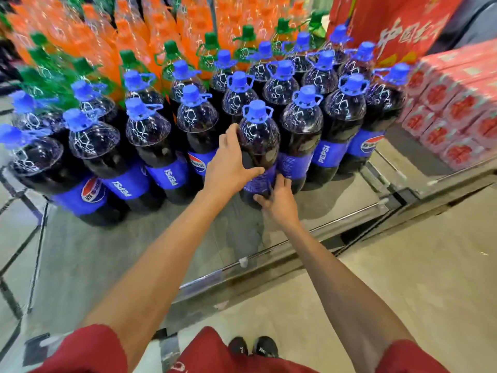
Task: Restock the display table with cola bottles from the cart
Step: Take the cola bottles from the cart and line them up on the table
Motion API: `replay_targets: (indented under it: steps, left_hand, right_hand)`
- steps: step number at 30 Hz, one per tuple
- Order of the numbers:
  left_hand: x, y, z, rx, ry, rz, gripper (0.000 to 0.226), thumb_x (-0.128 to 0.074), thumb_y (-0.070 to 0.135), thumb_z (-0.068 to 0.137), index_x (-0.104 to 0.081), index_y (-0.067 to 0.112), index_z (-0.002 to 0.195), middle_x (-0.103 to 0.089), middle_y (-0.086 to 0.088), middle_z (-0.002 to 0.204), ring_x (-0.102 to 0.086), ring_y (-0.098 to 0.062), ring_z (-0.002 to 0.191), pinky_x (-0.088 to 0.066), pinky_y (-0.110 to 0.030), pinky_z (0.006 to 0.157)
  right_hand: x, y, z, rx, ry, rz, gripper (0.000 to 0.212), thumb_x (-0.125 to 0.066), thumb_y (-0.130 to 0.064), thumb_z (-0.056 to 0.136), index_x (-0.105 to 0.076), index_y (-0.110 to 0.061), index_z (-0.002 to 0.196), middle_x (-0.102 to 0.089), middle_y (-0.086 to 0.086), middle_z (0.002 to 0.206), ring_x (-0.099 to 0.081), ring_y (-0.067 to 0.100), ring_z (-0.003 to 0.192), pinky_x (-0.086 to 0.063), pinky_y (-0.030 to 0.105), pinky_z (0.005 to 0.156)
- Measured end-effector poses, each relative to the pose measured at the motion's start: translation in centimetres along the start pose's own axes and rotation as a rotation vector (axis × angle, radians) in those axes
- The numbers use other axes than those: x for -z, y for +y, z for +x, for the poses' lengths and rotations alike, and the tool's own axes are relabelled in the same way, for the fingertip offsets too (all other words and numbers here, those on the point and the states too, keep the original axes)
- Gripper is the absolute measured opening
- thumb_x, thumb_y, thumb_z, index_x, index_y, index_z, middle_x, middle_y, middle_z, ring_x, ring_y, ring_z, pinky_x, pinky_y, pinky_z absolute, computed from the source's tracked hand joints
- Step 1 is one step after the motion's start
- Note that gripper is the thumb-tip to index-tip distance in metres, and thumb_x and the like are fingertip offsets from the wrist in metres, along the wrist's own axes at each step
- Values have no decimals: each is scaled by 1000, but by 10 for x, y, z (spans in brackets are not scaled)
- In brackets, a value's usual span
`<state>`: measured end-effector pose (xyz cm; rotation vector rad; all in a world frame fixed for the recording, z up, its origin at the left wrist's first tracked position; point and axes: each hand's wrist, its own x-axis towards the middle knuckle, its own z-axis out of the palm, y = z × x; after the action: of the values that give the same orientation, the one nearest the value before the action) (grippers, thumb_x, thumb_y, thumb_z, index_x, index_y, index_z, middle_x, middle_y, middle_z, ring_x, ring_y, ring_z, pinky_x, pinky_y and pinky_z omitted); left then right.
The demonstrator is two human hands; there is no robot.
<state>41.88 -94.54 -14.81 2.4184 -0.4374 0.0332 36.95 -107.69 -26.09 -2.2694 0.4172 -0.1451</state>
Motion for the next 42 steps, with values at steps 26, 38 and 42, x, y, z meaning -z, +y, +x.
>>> replay_targets:
  steps: [26, 38, 42]
  left_hand:
    - [17, 188, -66, -1003, -438, 643, 54, -62, 46, 93, -49, 13, 134, -51, -13, 137, -47, -36, 129, -45, -44, 98]
    - [-5, 354, -313, -1645, -594, 520, 61, -58, 55, 95, -40, 23, 145, -45, -8, 143, -45, -32, 132, -42, -47, 103]
    - [-2, 392, -406, -1814, -613, 449, 63, -58, 57, 95, -39, 25, 146, -45, -7, 143, -48, -30, 130, -46, -45, 101]
  right_hand:
    - [236, -45, -223, -628, 86, -639, 65, -67, -46, 93, -44, -17, 146, -46, 15, 143, -45, 36, 131, -45, 44, 103]
    - [292, -53, -546, -1233, 516, -598, 69, -65, -47, 95, -39, -14, 150, -40, 14, 148, -43, 35, 134, -44, 46, 105]
    - [292, -71, -654, -1406, 606, -567, 70, -67, -46, 94, -39, -14, 150, -40, 15, 149, -43, 36, 135, -44, 46, 106]
